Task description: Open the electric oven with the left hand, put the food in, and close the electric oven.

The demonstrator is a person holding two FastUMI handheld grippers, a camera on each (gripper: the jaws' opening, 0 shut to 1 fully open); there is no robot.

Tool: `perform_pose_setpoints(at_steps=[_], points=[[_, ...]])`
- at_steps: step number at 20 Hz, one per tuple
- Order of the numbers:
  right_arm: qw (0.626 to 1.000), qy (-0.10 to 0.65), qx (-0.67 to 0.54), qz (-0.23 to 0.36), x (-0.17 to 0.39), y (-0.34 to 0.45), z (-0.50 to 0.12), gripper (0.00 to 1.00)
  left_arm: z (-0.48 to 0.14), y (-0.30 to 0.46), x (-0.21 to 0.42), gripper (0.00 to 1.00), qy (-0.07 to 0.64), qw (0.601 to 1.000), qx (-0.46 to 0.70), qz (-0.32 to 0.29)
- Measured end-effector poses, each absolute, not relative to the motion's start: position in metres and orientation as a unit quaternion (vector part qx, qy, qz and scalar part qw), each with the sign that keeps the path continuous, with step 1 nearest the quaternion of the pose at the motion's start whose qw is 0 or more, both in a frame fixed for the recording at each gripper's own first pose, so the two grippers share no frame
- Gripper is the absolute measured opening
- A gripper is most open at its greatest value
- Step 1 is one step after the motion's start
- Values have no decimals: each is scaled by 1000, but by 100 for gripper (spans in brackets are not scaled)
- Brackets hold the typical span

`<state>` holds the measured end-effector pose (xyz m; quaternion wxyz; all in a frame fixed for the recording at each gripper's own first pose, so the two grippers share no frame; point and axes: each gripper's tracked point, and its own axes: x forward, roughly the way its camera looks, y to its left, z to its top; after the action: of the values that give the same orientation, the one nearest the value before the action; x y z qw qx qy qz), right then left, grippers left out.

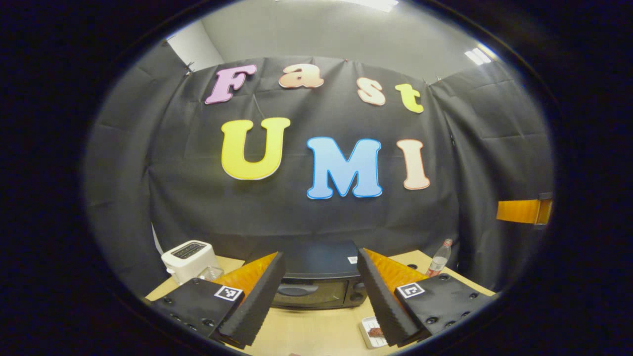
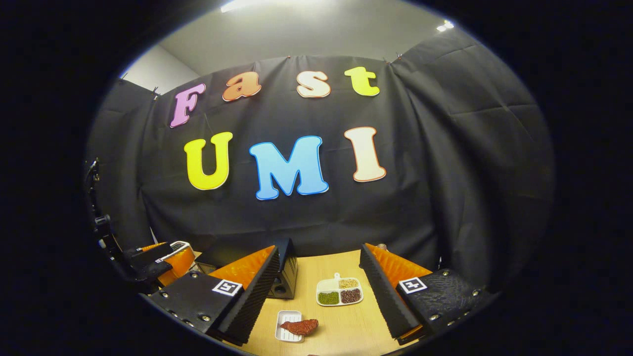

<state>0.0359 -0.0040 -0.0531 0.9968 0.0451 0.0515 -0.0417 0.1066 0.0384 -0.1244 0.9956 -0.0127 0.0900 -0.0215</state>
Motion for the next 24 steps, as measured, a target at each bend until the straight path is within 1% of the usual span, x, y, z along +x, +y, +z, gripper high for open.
perform_pose_setpoints(at_steps=[1, 2, 3, 4, 5, 6, 7, 8, 9, 10, 13, 14, 16, 17, 18, 23, 24], points=[[997, 45, 45, -42, 37, -4, -53, 99, -138, 43, 117, 97, 103, 994, -17, -21], [997, 43, 45, -47, 39, -4, -53, 99, -155, 47, 127, 93, 118, 993, -22, -21], [997, 44, 43, -54, 41, -8, -56, 99, -169, 49, 136, 100, 129, 991, -23, -22], [996, 49, 41, -61, 43, -12, -59, 99, -180, 52, 142, 94, 140, 990, -22, -22], [996, 52, 38, -66, 44, -15, -62, 99, -191, 54, 151, 94, 148, 988, -19, -22], [995, 54, 36, -72, 46, -18, -63, 99, -203, 58, 160, 98, 156, 987, -18, -22], [995, 55, 34, -78, 47, -21, -63, 99, -212, 63, 168, 98, 163, 986, -17, -21], [994, 56, 32, -85, 48, -24, -64, 99, -221, 65, 176, 94, 170, 985, -20, -21], [994, 57, 32, -87, 48, -24, -66, 99, -231, 69, 184, 94, 179, 983, -24, -18], [994, 57, 31, -88, 48, -24, -66, 99, -242, 73, 190, 98, 189, 982, -27, -14], [994, 59, 18, -94, 49, -29, -68, 99, -270, 80, 208, 97, 213, 977, -29, -10], [994, 62, 17, -94, 50, -28, -70, 99, -276, 80, 213, 94, 218, 976, -26, -10], [993, 67, 14, -99, 52, -31, -72, 99, -289, 85, 223, 100, 228, 974, -19, -4], [992, 68, 14, -101, 53, -31, -74, 99, -296, 87, 227, 94, 234, 972, -21, -2], [992, 68, 13, -102, 54, -31, -73, 99, -302, 89, 230, 97, 239, 971, -24, 1], [992, 74, 9, -102, 59, -29, -78, 99, -312, 89, 234, 97, 245, 969, 9, -9], [992, 75, 9, -101, 61, -27, -78, 99, -312, 89, 234, 100, 243, 970, 13, -8]])
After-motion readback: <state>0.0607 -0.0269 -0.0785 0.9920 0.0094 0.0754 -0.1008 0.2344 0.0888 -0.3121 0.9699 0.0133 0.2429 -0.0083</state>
